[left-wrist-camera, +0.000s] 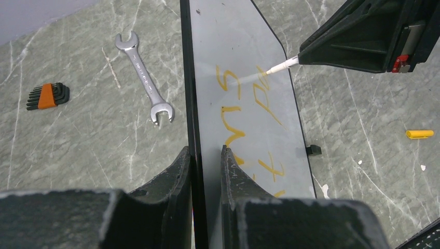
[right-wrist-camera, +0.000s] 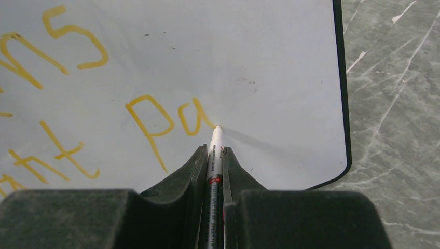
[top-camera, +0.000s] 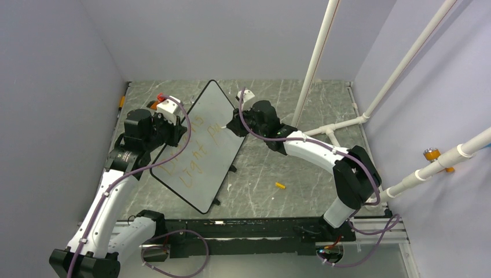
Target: Write a sentence on the whiteboard
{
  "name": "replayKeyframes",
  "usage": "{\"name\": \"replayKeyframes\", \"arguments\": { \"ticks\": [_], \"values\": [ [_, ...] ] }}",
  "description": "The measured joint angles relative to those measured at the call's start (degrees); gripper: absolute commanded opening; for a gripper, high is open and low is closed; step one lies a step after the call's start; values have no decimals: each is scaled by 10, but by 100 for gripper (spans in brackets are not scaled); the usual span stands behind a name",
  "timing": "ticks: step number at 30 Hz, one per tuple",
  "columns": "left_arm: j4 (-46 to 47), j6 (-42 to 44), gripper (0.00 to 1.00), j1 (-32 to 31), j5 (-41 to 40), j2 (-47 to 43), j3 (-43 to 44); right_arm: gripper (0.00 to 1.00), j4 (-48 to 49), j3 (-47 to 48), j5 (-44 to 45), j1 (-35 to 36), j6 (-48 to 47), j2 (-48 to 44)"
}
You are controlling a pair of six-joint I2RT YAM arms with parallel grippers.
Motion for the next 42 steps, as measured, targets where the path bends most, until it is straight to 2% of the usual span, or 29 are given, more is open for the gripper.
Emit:
{"name": "replayKeyframes", "arguments": {
  "ticks": [18,42],
  "values": [
    [1,1,0,0,8,0,0,0,-10,5,14,0,-9,-28],
    [1,0,0,0,3,0,0,0,-6,45,-7,-4,-6,13]
  ]
}}
